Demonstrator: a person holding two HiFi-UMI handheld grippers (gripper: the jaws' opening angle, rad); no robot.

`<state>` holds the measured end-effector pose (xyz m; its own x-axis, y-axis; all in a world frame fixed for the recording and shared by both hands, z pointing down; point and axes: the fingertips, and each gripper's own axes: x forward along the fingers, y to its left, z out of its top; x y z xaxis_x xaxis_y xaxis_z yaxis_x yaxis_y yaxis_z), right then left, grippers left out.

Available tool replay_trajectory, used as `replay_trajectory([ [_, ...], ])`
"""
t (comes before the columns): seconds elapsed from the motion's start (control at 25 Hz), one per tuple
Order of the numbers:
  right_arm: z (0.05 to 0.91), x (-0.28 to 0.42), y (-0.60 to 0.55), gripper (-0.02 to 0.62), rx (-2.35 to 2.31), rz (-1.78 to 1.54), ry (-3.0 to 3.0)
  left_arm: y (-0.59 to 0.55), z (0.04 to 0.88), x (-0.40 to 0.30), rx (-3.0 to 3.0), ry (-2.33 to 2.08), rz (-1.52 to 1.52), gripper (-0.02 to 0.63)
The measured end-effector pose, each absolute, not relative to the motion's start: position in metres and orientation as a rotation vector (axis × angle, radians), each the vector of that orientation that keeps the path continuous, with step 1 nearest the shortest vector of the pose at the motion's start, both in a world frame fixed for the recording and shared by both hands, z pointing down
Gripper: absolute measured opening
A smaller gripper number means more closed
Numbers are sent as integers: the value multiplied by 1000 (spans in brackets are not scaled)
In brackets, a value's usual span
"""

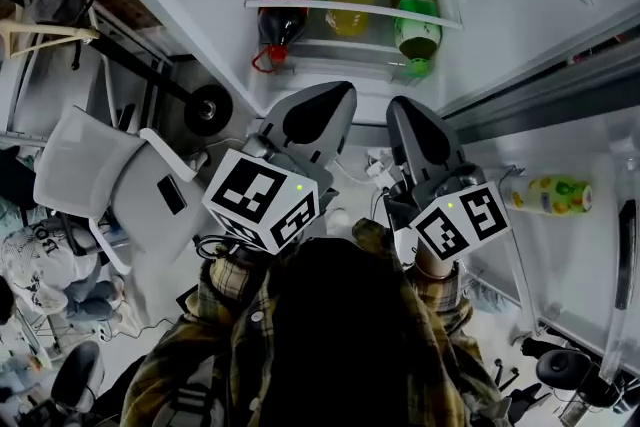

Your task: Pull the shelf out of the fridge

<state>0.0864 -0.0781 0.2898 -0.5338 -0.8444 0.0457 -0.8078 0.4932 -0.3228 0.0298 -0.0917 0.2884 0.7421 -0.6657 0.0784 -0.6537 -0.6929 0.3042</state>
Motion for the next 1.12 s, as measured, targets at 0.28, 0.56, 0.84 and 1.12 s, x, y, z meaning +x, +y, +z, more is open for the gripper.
replay_trajectory([
  [0.28,286,75,-129,17,-1479,-453,2564,-143,286,22,2662,-975,-38,3],
  [0.56,287,78,-156,18,-1504,-461,2527,-169,295,22,2655,-954,3,3],
  [0.84,294,78,-169,18,-1499,-506,2532,-174,306,18,2615,-961,29,3],
  [1.12,287,81,-176,18,-1431,-514,2573,-181,302,24,2597,-1005,8,3],
])
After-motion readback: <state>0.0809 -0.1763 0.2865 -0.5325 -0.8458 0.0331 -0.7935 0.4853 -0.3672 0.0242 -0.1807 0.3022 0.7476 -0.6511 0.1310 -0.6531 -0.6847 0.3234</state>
